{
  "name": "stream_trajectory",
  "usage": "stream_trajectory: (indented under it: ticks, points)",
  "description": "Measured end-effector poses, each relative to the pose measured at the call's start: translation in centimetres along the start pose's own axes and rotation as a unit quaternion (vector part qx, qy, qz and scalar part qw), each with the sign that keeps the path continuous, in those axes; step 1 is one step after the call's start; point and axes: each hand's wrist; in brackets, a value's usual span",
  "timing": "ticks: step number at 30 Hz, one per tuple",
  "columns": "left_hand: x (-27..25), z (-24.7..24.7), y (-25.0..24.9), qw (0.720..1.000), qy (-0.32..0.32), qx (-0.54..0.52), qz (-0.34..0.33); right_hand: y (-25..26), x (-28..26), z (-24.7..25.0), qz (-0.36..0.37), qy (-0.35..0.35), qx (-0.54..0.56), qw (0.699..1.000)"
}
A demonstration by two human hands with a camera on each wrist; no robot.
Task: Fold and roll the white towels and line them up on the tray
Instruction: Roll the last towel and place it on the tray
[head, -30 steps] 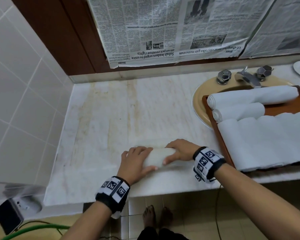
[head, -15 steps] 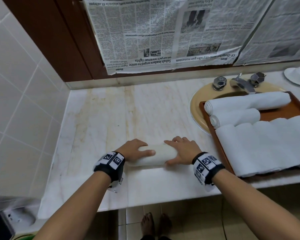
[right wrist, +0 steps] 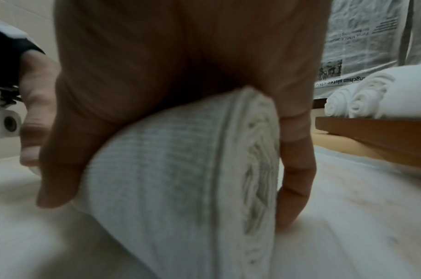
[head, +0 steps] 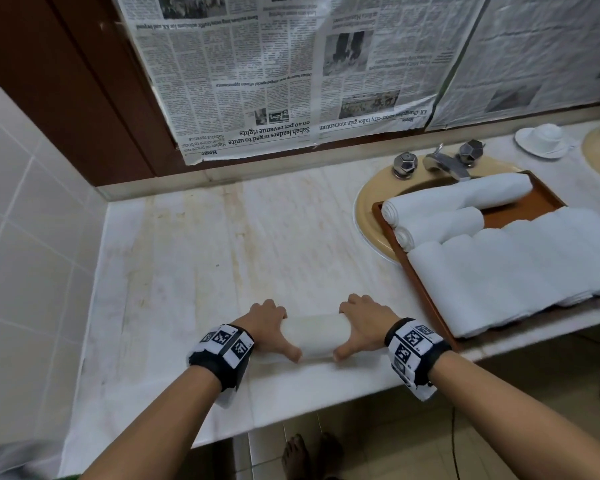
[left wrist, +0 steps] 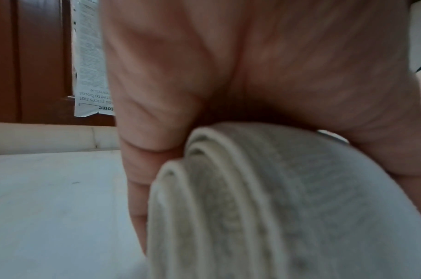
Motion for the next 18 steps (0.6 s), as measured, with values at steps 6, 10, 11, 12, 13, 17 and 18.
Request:
stream_trajectory:
  ticks: [6,10,11,12,13,17,18]
  points:
    - [-1.3,-1.5,-0.7,1.000,0.002,0.005,-0.009,-0.1,-2.0,-1.0,-0.002,-0.016,0.028,0.999]
    - [-1.9,-1.8,-1.2,1.000,0.011,-0.008,-0.008,0.0,-3.0,-1.3,-0.022,-0.016,0.030,0.999]
    - [-2.0,-1.8,-1.3,1.000,0.010,-0.016,-0.010,0.1,-3.2,-1.3,-0.025,-0.011,0.020,0.999]
    - [-2.1,-1.9,-1.4,1.000,0.012,-0.021,-0.011,0.2,-3.4,-1.4,-0.028,-0.005,0.012,1.000]
    - [-2.2,-2.0,-1.5,1.000,0.013,-0.023,-0.013,0.2,-3.5,-1.4,-0.031,0.001,0.005,0.999]
    - [-2.5,-2.0,-2.1,0.999,0.015,0.005,-0.044,0.3,-4.1,-1.5,-0.041,0.019,-0.003,0.999]
    - [-2.6,-2.0,-2.2,0.999,0.018,0.008,-0.049,0.3,-4.3,-1.5,-0.039,0.019,-0.002,0.999]
Point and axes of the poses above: each hand's wrist, its own x-axis towards the middle knuckle, its own z-axis out of the back of the hand, y = z × x, and after that the axes turned 14 degrees about z, right-handed
